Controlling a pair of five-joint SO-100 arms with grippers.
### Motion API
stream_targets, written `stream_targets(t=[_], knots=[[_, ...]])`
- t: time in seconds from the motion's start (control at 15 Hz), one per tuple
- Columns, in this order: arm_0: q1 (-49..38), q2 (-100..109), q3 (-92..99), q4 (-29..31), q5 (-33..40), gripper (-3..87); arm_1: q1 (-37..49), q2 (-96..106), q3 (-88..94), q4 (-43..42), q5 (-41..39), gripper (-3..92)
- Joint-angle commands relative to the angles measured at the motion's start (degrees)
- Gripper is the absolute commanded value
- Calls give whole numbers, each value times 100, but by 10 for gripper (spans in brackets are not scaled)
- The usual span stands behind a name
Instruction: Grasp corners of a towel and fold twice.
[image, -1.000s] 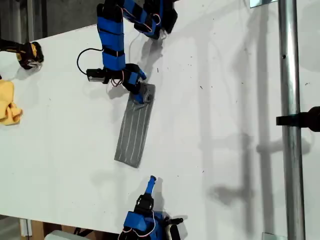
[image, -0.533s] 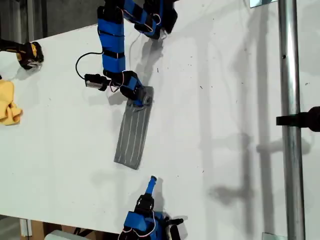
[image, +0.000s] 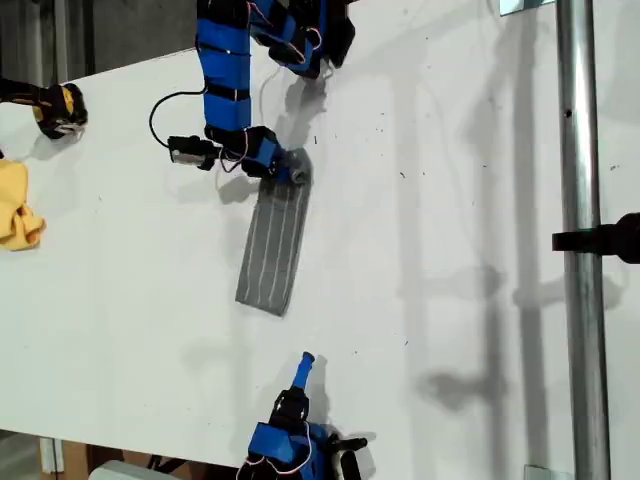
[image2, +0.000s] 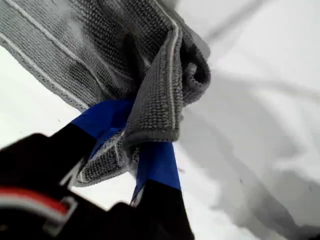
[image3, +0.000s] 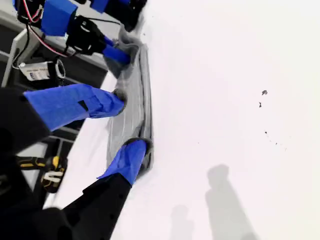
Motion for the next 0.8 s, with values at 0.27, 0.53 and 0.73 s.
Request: stream_targets(t=[0.27, 0.53, 0.73], knots=[[62, 44, -79, 26, -26, 142, -1310, 2329, 88, 3560, 1310, 1], [-9, 44, -105, 26, 44, 142, -914, 2593, -659, 1230, 149, 0], [18, 44, -97, 26, 26, 142, -703, 1547, -1213, -79, -360, 0]])
